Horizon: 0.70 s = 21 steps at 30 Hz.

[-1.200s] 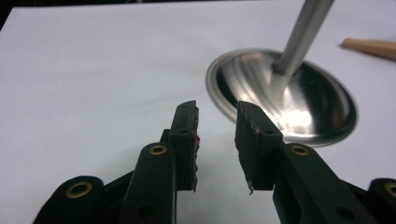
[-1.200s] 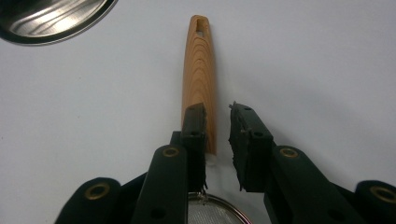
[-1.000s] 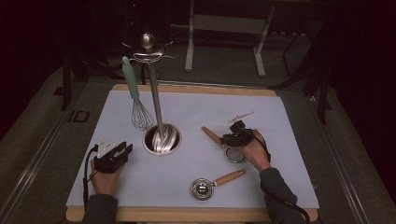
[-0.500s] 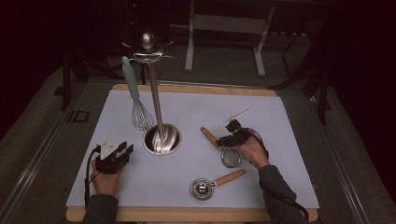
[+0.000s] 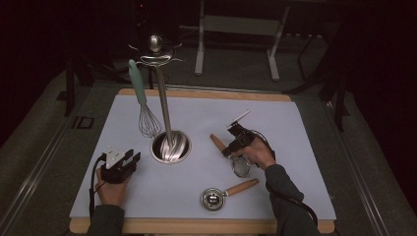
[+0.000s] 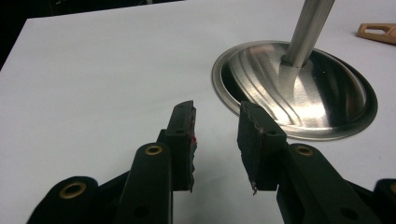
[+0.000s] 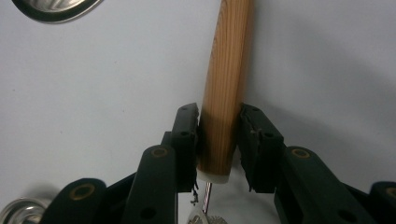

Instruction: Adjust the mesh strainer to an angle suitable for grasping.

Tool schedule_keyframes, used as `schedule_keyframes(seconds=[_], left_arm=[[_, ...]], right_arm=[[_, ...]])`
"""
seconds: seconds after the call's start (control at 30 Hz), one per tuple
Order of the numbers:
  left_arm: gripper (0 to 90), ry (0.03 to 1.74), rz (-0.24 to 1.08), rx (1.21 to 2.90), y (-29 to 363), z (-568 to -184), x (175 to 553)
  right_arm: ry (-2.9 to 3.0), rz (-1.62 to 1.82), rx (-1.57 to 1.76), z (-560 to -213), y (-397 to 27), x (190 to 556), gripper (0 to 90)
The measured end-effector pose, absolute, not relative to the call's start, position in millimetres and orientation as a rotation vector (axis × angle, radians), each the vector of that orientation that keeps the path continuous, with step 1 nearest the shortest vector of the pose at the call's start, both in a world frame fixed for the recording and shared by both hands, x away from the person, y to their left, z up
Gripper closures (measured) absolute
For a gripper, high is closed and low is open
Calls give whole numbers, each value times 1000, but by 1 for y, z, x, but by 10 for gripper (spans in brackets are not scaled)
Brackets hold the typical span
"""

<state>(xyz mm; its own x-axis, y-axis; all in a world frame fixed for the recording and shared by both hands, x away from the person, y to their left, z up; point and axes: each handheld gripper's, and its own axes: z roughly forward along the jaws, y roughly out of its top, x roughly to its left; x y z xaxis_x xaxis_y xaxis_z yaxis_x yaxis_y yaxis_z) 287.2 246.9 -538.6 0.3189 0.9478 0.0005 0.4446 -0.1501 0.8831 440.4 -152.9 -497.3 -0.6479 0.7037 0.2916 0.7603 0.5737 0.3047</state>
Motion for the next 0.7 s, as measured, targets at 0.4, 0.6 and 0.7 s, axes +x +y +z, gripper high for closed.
schedule_keyframes(seconds=[0.4, 0.6, 0.7], left_arm=[[671, 1257, 752, 1743, 247, -539, 288], [672, 1258, 753, 1746, 247, -539, 288], [672, 1258, 753, 1744, 247, -539, 288]], right_arm=[[-2704, -603, -1242, -490, -145, 436, 719], [-2706, -674, -1223, -481, -148, 433, 719], [-2710, -701, -1219, -478, -148, 431, 719]])
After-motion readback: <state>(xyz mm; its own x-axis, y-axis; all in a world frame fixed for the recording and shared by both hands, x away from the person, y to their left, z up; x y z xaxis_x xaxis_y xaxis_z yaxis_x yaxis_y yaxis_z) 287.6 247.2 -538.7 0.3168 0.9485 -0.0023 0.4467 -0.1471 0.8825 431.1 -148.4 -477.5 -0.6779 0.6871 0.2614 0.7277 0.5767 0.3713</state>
